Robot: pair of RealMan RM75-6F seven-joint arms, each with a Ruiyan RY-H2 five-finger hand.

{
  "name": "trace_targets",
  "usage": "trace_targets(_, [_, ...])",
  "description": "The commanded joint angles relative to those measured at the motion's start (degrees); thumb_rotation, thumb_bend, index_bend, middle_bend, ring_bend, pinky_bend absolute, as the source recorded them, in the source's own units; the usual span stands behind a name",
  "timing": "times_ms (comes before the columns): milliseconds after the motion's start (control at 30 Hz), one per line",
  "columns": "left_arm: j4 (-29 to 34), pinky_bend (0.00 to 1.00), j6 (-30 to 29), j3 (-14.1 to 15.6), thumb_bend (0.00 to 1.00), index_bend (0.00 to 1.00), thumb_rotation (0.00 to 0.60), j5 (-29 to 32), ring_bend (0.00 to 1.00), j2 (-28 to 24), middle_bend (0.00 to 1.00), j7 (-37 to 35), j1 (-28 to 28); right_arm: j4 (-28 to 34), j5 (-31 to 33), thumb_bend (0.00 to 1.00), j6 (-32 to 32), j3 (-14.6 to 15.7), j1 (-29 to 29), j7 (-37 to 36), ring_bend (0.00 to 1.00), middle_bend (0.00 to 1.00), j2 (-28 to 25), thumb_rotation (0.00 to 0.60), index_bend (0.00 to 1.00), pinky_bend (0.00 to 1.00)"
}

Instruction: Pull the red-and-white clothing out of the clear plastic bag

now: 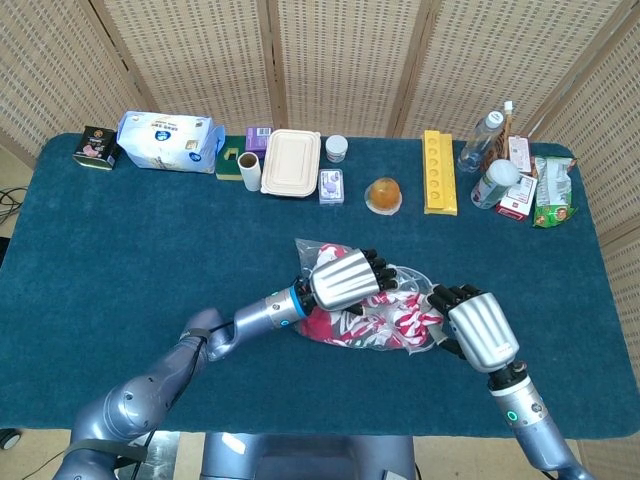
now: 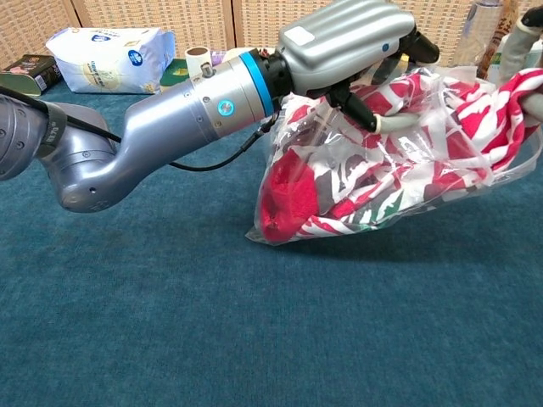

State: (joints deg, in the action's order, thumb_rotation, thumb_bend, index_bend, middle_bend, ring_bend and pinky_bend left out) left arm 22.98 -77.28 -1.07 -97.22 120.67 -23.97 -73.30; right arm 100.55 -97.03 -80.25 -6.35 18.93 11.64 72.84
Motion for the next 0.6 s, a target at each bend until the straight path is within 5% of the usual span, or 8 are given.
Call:
trace_targets(33, [3.2, 0.57, 2.2, -0.5, 0.16, 0.62, 0.600, 1.0, 0.57, -2.0, 0.53, -1.2, 0.3, 0.0, 0.5, 0.51, 0.5, 0.3, 0.1, -0.8, 0.59, 0.50, 0.0, 0.600, 0.62, 0.60])
trace_targets(200, [11.1, 0.48, 6.3, -1.0, 0.06, 0.29, 0.600, 2.4, 0.45, -6.1, 0.40, -2.0, 0.5, -0.5, 1.1, 0.51, 1.5, 0.6, 0.5, -1.9, 0.60, 0.50, 0.1, 0.600, 0.62, 0.60])
trace_targets(300, [19.7, 0.41, 10.8, -1.1, 0.04, 0.17, 0.600, 3.5, 0.34, -11.3, 0.32, 0.3, 0.5, -1.6, 2.1, 0.51, 2.8, 0.6, 1.0, -2.9, 0.59, 0.50, 0.1, 0.600, 0.62, 0.60])
trace_targets(433, [32.5, 0.36, 15.3, -1.9, 0.04, 0.12, 0.594, 6.2, 0.26, -18.8, 0.27, 6.1, 1.9, -3.9, 2.9, 0.51, 4.0, 0.5, 1.8, -4.3, 0.60, 0.50, 0.0, 0.600, 0.63, 0.59])
trace_targets(600, [40.7, 0.36, 19.3, -2.0, 0.04, 0.12, 0.584, 9.7, 0.25, -25.5, 0.26, 14.4, 4.4, -6.8, 3.4, 0.51, 5.6, 0.9, 2.6, -4.8, 0.60, 0.50, 0.5, 0.600, 0.63, 0.59])
